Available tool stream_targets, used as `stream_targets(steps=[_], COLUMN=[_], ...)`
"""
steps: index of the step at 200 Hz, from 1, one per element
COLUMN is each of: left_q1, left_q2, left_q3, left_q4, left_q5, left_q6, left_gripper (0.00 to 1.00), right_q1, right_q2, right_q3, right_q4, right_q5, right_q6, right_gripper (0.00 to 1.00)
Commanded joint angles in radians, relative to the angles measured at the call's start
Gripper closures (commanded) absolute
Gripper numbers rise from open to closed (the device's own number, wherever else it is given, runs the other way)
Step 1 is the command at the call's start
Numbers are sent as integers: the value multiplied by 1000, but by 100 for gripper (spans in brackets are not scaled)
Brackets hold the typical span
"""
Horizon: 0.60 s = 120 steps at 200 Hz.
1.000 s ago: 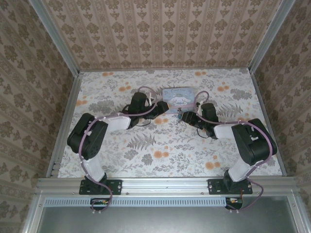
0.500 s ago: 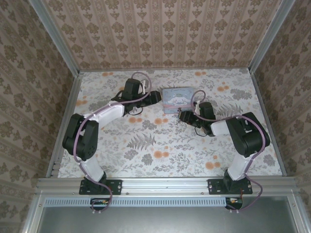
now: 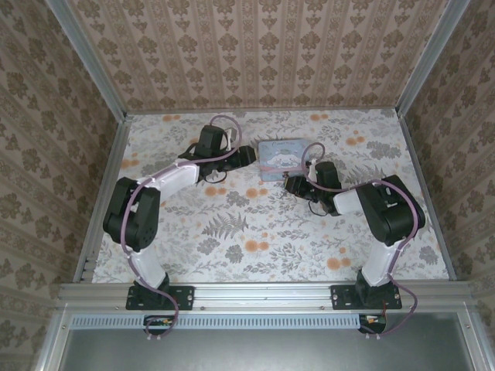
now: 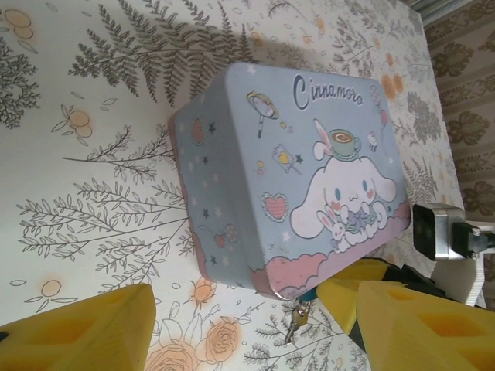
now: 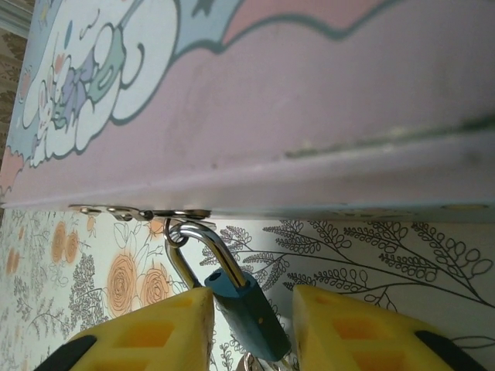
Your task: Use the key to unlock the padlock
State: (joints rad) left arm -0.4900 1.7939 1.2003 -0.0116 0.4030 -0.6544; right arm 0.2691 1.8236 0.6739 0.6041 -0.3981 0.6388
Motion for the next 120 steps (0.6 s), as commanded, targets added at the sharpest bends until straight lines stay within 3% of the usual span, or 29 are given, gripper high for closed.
stream_targets(steps=[1,71,120], left_q1=[8,13,-57], left_q2=[15,21,42], left_q3=[31,57,182], left_q4=[12,-20,-194], left_q5=[7,-30,-185], left_q6=[-3,32,192], left_gripper=[30,30,30], right_q1=[17,15,2], right_q2=[42,34,0], right_q3=[13,-4,-45], right_q4=[7,20,22], right_q5=[-21,2,13], right_q6=[4,22,34], right_gripper=[68,100,100])
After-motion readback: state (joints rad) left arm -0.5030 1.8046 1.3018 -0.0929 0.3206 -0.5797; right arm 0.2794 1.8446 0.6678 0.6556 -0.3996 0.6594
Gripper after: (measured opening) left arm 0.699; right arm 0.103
